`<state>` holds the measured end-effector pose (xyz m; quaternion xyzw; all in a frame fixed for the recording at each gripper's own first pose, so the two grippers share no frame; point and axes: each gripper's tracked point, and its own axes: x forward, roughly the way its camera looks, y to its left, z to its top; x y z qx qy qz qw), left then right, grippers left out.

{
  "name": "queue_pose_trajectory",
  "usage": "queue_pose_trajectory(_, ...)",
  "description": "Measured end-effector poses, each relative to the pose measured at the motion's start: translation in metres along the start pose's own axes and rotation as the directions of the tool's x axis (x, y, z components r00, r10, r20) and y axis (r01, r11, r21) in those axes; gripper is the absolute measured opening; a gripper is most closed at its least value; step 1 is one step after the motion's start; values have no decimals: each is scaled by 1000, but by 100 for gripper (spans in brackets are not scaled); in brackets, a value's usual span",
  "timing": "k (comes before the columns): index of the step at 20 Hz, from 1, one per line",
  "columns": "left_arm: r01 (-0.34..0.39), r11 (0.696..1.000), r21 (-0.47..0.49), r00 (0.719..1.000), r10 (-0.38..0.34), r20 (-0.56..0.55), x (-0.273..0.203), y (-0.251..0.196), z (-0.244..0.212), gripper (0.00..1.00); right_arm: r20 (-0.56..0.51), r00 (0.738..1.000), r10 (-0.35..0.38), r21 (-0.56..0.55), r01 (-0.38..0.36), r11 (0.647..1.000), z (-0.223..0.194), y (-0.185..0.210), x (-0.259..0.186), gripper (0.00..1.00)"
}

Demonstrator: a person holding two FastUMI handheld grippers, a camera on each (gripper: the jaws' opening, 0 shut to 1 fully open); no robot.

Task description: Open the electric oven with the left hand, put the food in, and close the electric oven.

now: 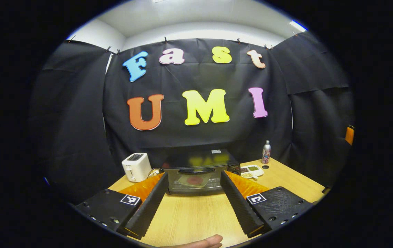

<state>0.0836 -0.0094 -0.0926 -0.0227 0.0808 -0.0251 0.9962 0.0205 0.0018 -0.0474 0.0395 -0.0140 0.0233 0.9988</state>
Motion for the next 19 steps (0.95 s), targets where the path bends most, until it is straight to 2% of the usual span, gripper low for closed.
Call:
queue_pose_trajectory(4, 1, 999, -44, 998, 2, 63, -60, 10, 20, 96, 42, 999, 15, -33, -14, 999, 16, 17, -15, 96)
queue_pose_trajectory(9, 24, 997, -80, 996, -17, 87, -101, 11, 22, 96, 60, 998, 23, -69, -19, 997, 19, 27, -29, 96)
queue_pose_trajectory(12, -8, 998, -63, 991, 16, 131, -112, 23, 32, 96, 42, 999, 34, -69, -31, 997, 15, 30, -30, 96)
queue_pose_trajectory(13, 0, 998, -59, 991, 8, 132, -113, 19, 32, 96, 41, 999, 31, -65, -28, 998, 15, 29, -29, 100)
queue_pose_trajectory(14, 7, 998, -62, 991, 2, 132, -112, 17, 31, 95, 38, 999, 22, -62, -20, 998, 14, 26, -26, 96)
queue_pose_trajectory(19, -3, 998, -63, 990, 12, 138, -115, 20, 35, 95, 19, 1000, 12, -44, -11, 999, 4, 16, -21, 96)
